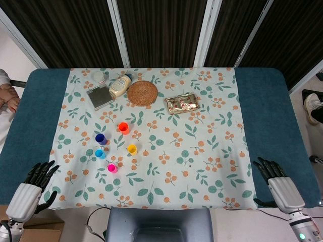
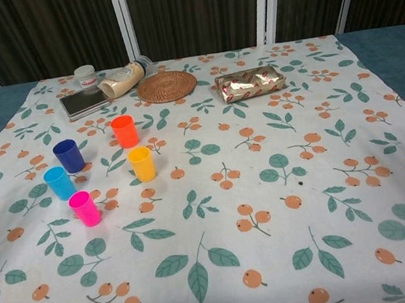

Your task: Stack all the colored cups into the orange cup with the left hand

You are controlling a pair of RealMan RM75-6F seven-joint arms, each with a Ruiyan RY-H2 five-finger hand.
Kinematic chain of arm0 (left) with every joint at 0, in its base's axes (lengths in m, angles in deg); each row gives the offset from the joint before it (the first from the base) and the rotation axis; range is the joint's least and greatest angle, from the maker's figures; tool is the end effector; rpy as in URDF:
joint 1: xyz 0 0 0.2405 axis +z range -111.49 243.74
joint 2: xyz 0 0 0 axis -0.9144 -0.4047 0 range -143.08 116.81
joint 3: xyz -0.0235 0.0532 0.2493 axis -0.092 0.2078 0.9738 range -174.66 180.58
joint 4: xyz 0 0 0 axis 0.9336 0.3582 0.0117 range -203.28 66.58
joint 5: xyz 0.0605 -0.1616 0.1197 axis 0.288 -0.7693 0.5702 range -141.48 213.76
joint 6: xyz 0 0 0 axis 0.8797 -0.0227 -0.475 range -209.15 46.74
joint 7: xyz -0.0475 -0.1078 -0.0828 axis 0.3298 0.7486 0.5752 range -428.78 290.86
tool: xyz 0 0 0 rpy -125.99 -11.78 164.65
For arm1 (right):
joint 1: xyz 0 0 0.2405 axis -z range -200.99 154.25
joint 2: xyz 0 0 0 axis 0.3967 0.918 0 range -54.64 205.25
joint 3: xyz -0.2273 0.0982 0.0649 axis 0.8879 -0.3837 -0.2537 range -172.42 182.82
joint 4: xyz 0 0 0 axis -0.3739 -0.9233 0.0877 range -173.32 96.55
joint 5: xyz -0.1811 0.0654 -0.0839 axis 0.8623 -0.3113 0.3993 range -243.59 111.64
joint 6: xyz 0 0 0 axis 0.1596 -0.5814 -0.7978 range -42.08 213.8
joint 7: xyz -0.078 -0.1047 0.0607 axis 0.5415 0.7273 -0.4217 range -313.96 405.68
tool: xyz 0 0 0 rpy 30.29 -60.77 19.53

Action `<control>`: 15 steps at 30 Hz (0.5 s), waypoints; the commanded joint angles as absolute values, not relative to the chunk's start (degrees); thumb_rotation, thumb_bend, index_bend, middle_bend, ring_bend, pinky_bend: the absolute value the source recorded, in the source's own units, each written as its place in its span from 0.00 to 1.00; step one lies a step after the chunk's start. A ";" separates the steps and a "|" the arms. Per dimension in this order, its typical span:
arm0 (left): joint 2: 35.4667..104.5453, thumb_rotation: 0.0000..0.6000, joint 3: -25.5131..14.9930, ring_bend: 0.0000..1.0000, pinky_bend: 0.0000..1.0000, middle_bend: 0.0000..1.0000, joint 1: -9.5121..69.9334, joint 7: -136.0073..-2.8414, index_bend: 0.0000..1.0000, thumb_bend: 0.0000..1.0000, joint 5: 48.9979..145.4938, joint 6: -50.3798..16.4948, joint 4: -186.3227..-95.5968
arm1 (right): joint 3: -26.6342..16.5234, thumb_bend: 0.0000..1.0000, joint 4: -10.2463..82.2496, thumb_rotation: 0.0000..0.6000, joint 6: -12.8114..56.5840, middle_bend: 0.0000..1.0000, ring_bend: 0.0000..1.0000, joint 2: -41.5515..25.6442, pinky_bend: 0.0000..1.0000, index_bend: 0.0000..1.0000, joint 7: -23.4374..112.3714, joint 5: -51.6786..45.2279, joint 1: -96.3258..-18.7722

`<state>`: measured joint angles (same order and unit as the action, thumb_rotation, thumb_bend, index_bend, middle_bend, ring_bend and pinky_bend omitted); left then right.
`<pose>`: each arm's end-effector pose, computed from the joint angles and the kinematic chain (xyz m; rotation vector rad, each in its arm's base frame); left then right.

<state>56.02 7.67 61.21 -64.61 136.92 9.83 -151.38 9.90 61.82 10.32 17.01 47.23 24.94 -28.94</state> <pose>-0.3044 0.1505 0.1254 -1.6317 -0.8374 -1.0282 -0.2984 -0.1488 0.1362 1.6239 -1.0876 0.7610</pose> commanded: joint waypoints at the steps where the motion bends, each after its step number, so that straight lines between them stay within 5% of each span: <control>1: 56.09 1.00 7.72 0.00 0.06 0.00 60.97 -64.41 0.00 0.43 136.88 9.42 -151.43 | 9.92 0.19 61.88 1.00 10.31 0.00 0.00 17.06 0.00 0.00 47.01 25.02 -28.97; 5: 57.67 1.00 6.76 0.00 0.10 0.00 59.88 -63.20 0.00 0.43 136.55 8.66 -151.36 | 9.87 0.19 61.78 1.00 10.37 0.00 0.00 17.25 0.00 0.00 46.67 24.71 -28.95; 8: 60.36 1.00 4.04 0.11 0.28 0.07 57.69 -61.92 0.00 0.43 134.73 7.10 -151.07 | 9.75 0.19 61.72 1.00 10.22 0.00 0.00 17.29 0.00 0.00 46.55 24.68 -28.94; 11: 62.29 1.00 0.35 0.33 0.56 0.25 53.81 -60.93 0.00 0.43 132.33 3.56 -152.76 | 9.67 0.19 61.74 1.00 10.35 0.00 0.00 17.14 0.00 0.00 46.69 24.52 -29.01; 13: 64.26 1.00 -3.36 0.55 0.82 0.44 50.76 -59.68 0.01 0.43 128.58 0.38 -153.69 | 9.51 0.19 61.76 1.00 10.51 0.00 0.00 16.94 0.00 0.00 47.03 24.17 -29.08; 15: 65.55 1.00 -6.10 0.76 0.97 0.65 48.08 -59.85 0.05 0.43 124.73 -3.54 -154.19 | 9.37 0.19 61.75 1.00 10.70 0.00 0.00 16.80 0.00 0.00 47.38 23.78 -29.14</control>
<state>63.07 -1.94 52.04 -60.72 129.59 1.29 -152.92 9.43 61.75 10.63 16.86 47.28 23.87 -29.11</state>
